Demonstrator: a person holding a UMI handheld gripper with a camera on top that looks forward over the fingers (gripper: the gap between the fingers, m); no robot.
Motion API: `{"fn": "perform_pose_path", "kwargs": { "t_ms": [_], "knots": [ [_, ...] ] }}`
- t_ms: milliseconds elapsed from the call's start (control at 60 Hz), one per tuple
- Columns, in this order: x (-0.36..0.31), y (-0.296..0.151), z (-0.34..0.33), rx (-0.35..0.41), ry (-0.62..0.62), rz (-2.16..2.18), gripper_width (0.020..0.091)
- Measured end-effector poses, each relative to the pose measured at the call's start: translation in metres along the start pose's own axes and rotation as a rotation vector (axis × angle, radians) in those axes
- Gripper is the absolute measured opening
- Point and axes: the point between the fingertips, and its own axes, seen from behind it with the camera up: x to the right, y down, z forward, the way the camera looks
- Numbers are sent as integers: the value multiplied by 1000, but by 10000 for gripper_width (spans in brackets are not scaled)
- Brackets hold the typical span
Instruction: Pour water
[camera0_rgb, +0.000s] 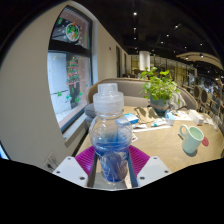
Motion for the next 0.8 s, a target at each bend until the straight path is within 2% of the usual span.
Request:
{"fn": "perform_pose_path", "kwargs": {
  "t_ms": [233, 333, 350, 450, 617, 800],
  "knots": [
    [5, -3, 6, 5, -20, 23, 364],
    [10, -17, 0, 10, -40, 42, 365],
    [11, -21, -1, 14, -45, 47, 339],
    [20, -54, -12, 45, -66, 113, 336],
    [45, -122, -31, 113, -216, 389, 334],
    [86, -172, -36, 117, -415, 885, 334]
  ]
}}
